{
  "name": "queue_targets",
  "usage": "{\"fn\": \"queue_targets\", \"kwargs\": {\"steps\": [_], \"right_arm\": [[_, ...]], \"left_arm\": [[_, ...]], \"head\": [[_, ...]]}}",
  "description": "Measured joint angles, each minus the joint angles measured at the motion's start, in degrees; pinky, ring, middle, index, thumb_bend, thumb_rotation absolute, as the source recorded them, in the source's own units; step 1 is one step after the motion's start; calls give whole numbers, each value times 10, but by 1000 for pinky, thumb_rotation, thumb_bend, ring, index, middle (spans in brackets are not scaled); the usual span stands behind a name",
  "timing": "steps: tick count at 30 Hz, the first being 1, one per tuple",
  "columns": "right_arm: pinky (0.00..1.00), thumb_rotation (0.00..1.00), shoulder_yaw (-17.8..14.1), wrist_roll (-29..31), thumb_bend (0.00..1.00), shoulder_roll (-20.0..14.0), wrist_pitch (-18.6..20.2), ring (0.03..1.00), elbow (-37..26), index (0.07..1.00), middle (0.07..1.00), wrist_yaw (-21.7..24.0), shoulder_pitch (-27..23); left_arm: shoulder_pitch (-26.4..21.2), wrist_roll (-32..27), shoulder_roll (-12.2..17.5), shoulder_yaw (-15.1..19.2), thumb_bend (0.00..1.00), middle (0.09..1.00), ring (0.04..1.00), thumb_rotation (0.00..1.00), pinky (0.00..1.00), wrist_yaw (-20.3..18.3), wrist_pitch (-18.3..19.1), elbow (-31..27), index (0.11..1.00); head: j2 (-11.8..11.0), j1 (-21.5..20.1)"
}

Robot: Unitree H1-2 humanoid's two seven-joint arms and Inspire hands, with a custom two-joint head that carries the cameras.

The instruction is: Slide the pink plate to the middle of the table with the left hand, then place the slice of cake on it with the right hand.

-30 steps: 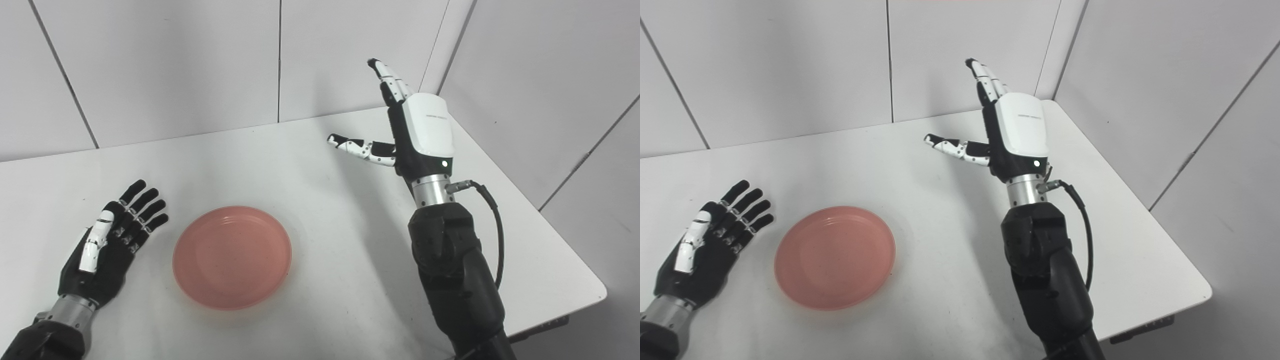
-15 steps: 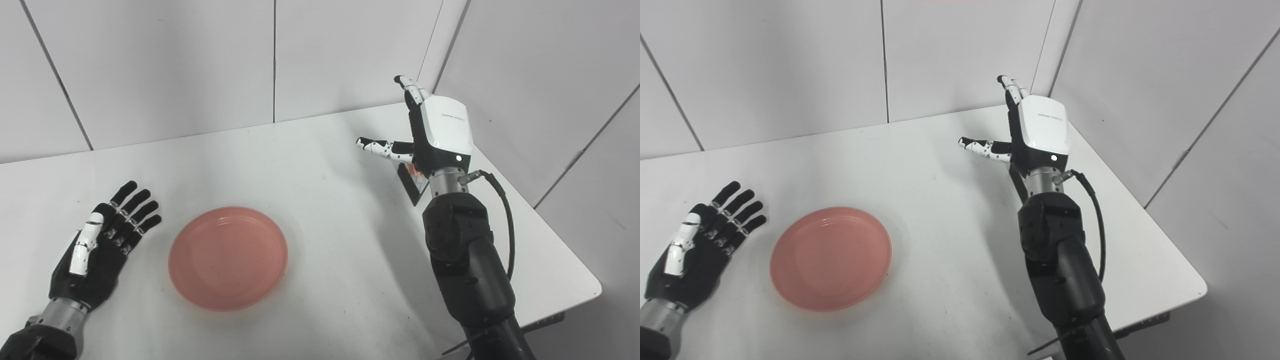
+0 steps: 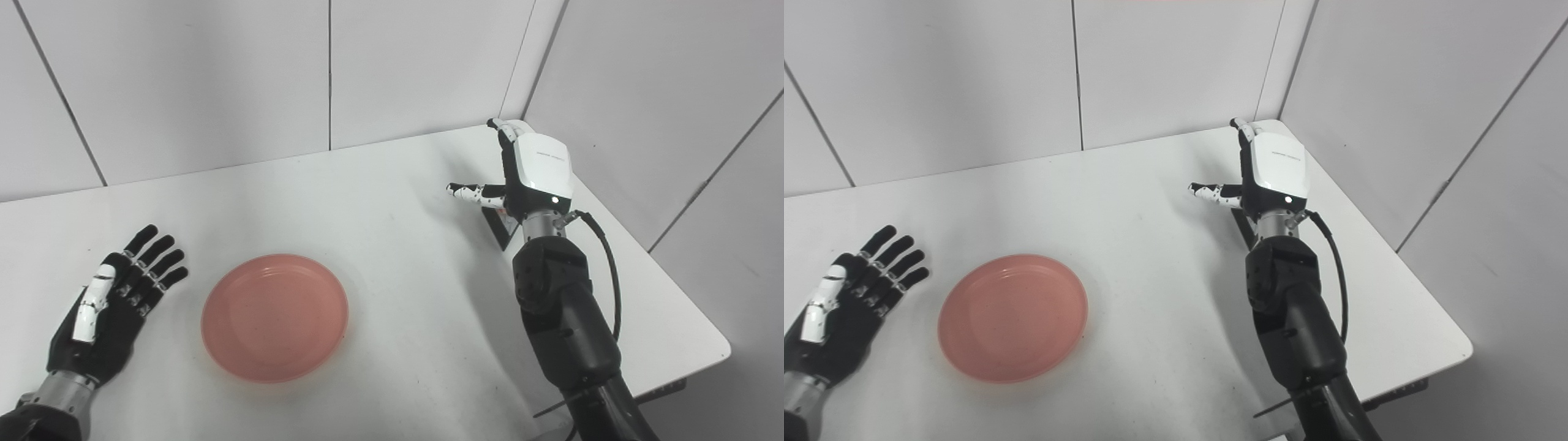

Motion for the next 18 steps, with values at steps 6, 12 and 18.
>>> {"fn": "queue_targets", "kwargs": {"steps": [6,12,18], "right_arm": [[525,484,-9,0,827,-1,14,732,21,815,835,-6,-3],[512,498,-9,-12,836,-2,15,727,43,812,838,-8,-9],[513,503,-17,-24,839,0,16,740,58,816,845,-6,-12]], "left_arm": [[4,0,0,2,427,892,874,814,840,3,0,-7,880],[4,0,2,2,424,882,863,822,829,3,0,-7,871],[4,0,3,2,427,882,863,809,830,3,1,-7,871]], "head": [[3,-3],[5,-11],[8,-12]]}}
